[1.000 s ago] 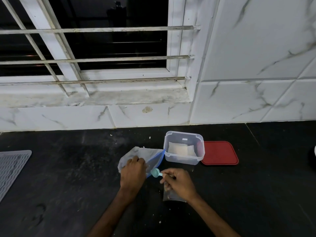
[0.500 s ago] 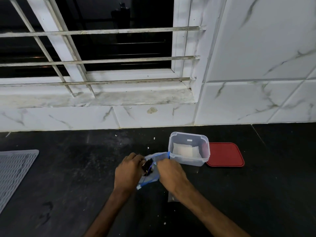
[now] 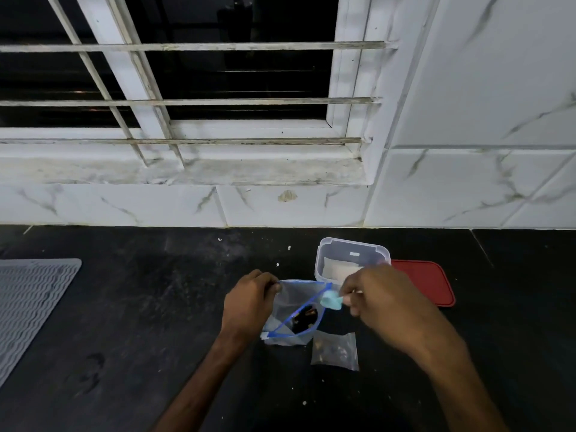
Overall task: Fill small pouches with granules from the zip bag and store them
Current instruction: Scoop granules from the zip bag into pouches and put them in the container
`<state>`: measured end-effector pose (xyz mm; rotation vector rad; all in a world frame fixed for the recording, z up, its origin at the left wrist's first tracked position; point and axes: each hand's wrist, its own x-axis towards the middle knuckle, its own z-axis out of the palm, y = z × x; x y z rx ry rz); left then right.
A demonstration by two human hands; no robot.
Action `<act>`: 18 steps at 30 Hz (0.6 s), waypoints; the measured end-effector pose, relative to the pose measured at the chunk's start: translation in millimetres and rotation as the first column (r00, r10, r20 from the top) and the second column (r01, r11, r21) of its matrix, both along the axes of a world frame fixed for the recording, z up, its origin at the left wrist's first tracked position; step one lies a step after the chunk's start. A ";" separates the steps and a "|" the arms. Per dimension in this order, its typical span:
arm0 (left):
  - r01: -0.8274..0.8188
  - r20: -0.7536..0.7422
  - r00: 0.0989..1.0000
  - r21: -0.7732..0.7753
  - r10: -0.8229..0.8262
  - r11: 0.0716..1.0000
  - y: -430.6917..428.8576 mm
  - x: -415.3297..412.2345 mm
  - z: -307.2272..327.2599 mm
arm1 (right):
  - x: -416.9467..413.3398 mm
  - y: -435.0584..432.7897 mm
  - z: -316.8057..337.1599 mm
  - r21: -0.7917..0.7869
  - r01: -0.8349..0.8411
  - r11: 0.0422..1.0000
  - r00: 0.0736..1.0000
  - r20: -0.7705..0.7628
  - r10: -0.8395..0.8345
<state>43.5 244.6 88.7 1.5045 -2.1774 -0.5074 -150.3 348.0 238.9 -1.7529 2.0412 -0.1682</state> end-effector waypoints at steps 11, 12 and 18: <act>0.119 -0.092 0.989 -0.005 -0.119 0.993 9.9 -16.7 -6.6 | 57.5 -59.7 -84.0 0.525 0.066 0.849 0.985 -0.168 0.027; 0.133 -0.096 0.986 -0.005 -0.133 0.991 11.9 -17.3 -5.3 | 63.0 -60.9 -94.4 0.541 0.064 0.839 0.982 -0.184 0.044; 0.210 -0.098 0.974 0.074 -0.202 0.975 21.3 -19.8 -6.8 | 58.1 -48.2 -156.8 0.337 -0.105 0.936 0.983 -0.109 0.149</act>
